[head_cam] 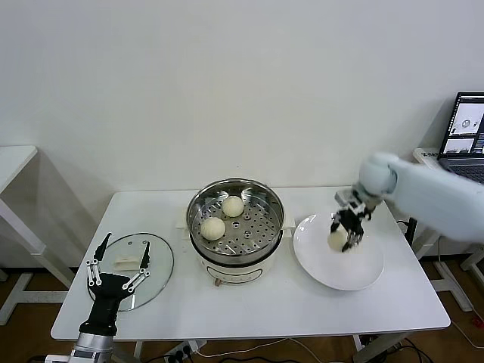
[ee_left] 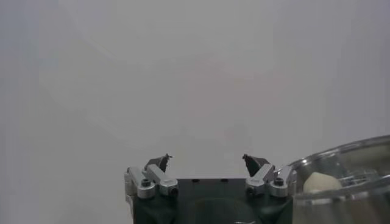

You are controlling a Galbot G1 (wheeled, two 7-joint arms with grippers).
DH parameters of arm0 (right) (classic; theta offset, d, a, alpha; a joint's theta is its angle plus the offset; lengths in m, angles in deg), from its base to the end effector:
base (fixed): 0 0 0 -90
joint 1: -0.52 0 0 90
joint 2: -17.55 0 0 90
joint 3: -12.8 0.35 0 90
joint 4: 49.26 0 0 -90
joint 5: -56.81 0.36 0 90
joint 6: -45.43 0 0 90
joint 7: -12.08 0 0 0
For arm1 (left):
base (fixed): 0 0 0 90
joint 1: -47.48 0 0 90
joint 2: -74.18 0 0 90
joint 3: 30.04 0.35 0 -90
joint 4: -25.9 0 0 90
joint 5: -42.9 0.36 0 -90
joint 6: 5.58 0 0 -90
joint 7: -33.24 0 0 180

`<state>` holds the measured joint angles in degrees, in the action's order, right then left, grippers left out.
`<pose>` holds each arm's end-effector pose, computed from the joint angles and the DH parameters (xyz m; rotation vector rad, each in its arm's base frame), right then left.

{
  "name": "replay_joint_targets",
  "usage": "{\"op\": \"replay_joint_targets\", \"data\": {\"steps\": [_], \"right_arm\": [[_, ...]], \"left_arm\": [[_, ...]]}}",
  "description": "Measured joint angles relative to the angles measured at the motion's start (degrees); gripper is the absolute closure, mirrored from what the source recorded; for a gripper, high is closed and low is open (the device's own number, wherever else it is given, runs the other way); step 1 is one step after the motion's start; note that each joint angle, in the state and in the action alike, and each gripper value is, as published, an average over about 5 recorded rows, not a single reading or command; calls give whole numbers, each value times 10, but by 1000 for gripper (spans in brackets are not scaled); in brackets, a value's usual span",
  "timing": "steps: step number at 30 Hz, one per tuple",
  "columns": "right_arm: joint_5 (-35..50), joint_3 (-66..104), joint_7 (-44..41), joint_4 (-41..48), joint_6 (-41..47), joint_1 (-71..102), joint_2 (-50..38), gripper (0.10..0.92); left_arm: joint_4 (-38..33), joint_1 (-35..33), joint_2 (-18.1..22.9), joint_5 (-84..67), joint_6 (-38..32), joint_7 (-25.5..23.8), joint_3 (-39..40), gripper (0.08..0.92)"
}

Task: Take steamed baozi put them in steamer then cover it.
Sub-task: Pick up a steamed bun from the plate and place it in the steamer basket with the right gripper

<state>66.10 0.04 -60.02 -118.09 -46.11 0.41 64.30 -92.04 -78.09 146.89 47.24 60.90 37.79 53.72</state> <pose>0.5741 -0.0904 -0.0730 1.5725 -1.1121 1.5484 0.1624 0.0869 -0.3164 0.1018 2.7901 0.5052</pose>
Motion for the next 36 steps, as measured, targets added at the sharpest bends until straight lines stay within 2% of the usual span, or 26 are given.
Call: {"op": "replay_joint_targets", "data": {"steps": [12, 26, 36], "right_arm": [[-31, -8, 3, -74, -154, -105, 106, 371], [-172, 2, 49, -118, -327, -54, 211, 374], [-255, 13, 67, -119, -387, -6, 232, 363]], "left_arm": [[-4, 1, 0, 0, 1, 1, 1, 177], [-8, 1, 2, -2, -3, 5, -3, 177], [-7, 1, 5, -2, -5, 6, -3, 177]]}}
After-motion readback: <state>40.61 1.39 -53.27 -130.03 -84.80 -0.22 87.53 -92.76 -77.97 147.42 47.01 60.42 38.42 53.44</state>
